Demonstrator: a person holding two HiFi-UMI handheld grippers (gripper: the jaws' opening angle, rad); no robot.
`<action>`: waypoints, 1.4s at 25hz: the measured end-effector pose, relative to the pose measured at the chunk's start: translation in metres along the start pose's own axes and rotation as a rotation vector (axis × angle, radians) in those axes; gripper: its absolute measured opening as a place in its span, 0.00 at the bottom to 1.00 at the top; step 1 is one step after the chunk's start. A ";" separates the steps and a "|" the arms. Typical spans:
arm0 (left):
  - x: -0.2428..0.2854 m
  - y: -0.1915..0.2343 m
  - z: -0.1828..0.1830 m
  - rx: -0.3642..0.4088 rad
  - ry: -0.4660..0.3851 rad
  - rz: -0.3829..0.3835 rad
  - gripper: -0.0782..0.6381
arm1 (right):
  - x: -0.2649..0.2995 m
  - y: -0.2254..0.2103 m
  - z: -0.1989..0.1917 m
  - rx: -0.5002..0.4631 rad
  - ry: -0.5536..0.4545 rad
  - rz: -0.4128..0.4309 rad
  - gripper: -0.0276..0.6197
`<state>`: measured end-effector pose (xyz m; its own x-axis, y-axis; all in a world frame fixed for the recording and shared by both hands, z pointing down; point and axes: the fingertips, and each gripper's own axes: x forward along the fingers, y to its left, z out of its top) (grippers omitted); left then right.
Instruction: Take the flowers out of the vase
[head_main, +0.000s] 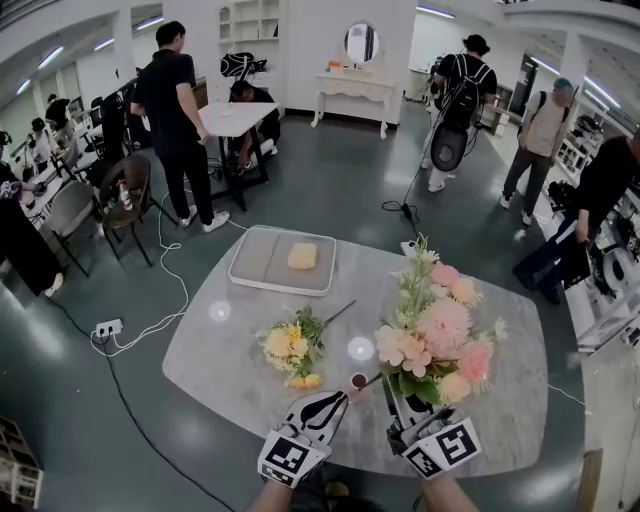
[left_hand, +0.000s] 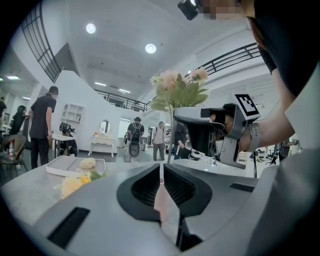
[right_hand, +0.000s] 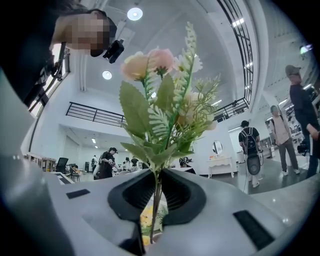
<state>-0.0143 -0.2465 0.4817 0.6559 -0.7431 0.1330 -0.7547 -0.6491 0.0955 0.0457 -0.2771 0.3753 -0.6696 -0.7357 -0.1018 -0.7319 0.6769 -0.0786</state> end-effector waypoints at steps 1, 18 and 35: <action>-0.001 -0.002 0.002 -0.001 -0.004 0.001 0.16 | -0.002 0.001 0.002 -0.002 -0.002 0.001 0.12; -0.019 -0.028 0.011 -0.019 -0.049 0.061 0.16 | -0.038 0.011 0.009 -0.006 0.002 0.022 0.12; -0.051 -0.067 0.004 -0.073 -0.067 0.108 0.13 | -0.082 0.034 -0.007 0.021 0.038 0.063 0.12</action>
<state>0.0026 -0.1657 0.4646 0.5684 -0.8188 0.0809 -0.8186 -0.5529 0.1557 0.0753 -0.1938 0.3880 -0.7186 -0.6920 -0.0691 -0.6859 0.7217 -0.0939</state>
